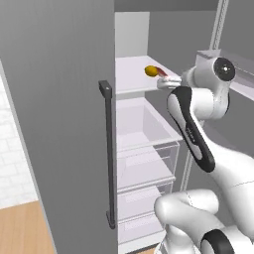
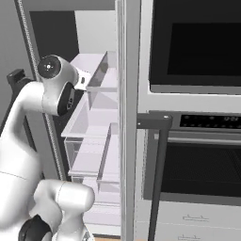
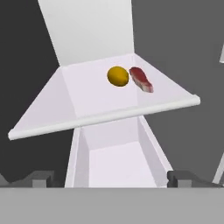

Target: Place one lemon and one steak in each tupperware on the nearby counter, to pack two identical lunches.

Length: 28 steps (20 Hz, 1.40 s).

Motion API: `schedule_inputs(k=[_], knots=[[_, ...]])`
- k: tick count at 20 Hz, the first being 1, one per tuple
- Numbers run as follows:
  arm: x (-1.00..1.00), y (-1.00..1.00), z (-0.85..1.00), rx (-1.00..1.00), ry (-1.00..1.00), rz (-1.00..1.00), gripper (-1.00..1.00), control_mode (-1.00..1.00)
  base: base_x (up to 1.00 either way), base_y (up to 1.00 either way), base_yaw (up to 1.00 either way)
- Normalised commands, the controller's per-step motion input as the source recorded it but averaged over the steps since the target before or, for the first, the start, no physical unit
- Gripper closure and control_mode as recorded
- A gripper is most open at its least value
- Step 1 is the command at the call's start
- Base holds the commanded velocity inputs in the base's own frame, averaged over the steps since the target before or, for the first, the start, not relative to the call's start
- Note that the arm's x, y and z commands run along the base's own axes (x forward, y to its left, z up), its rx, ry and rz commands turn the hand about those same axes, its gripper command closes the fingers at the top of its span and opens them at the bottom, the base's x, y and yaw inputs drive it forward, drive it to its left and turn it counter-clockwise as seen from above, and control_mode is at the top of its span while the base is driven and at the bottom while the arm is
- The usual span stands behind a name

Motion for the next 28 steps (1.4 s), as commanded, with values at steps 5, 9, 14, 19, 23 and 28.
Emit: schedule_inputs(k=[5,9,14,19,23,28], knots=[[0.43,0.00,0.76,0.00,0.11,-0.04,-1.00,-1.00,0.00,0.00,0.00],[0.41,0.00,-0.08,-0.04,0.00,0.00,-1.00,-1.00,0.00,0.00,0.00],[0.82,0.00,-0.17,-0.02,0.01,0.00,-1.00,-1.00,0.00,0.00,0.00],[0.94,0.00,-0.24,-0.01,0.10,0.00,-1.00,-1.00,0.00,0.00,0.00],[0.90,0.00,-0.10,0.00,0.08,0.00,-1.00,-1.00,0.00,0.00,0.00],[0.61,-0.06,-0.23,-0.04,0.05,-0.03,-1.00,-1.00,0.00,0.00,0.00]])
